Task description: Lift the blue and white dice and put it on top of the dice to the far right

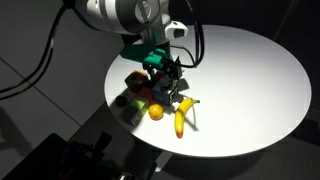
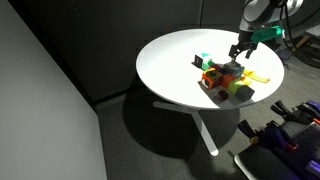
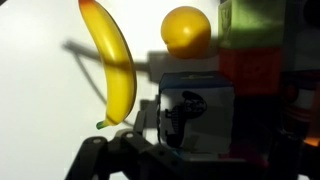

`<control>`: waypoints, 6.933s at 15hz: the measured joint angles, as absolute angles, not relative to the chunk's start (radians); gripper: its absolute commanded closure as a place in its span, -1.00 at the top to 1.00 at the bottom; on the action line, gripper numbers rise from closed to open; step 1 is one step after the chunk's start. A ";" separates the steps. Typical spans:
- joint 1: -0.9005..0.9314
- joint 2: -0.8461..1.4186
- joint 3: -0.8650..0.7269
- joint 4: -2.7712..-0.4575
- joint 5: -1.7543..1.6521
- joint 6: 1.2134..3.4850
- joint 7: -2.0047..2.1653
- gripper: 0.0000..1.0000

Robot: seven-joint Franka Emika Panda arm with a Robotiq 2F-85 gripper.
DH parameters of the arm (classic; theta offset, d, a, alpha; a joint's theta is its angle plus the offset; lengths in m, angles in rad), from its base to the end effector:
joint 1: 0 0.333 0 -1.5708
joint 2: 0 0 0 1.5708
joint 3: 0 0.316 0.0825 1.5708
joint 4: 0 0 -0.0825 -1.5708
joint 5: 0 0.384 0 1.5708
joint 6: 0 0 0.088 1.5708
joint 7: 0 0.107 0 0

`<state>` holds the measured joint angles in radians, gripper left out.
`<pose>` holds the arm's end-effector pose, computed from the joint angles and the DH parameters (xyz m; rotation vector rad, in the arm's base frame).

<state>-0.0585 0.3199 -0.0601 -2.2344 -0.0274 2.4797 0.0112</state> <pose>0.5352 -0.0642 0.2201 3.1041 -0.1635 -0.1182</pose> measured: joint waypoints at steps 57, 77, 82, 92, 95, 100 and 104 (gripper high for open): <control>-0.019 0.296 -0.055 -2.106 -0.103 2.308 -0.006 -0.88; 0.006 0.434 -0.048 -1.837 -0.103 2.193 0.012 -0.68; 0.006 0.437 -0.048 -1.833 -0.103 2.193 0.012 -0.68; 0.007 0.441 -0.044 -1.834 -0.103 2.198 0.012 -0.89; 0.010 0.442 -0.039 -1.833 -0.103 2.201 0.012 -0.89; 0.014 0.463 -0.037 -1.812 -0.103 2.202 0.012 -0.89; 0.014 0.509 -0.037 -1.764 -0.103 2.204 0.012 -0.89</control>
<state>0.0144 0.5090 -0.0369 -1.7638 -0.1029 2.2038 0.0117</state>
